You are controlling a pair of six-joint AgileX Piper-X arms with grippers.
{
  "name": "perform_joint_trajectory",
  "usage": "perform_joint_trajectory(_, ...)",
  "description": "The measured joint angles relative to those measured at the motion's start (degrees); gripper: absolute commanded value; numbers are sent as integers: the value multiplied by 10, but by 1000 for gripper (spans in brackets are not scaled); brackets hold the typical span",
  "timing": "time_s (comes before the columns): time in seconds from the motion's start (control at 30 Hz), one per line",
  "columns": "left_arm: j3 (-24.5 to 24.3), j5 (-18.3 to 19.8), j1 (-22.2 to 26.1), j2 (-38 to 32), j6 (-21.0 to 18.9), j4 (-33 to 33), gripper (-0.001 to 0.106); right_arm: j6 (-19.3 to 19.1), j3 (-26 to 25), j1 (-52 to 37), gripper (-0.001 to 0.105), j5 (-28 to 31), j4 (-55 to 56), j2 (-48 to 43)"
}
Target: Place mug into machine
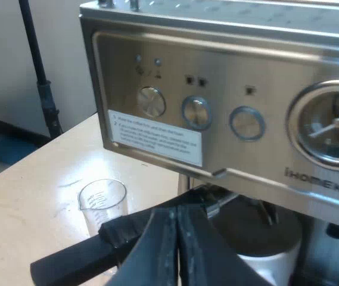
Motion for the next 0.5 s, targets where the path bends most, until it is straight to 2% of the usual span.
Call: perform_joint_trajectory(0.5,10,2,-1,41,0,-50,85,2,-58,-56,0,-37,-4,62)
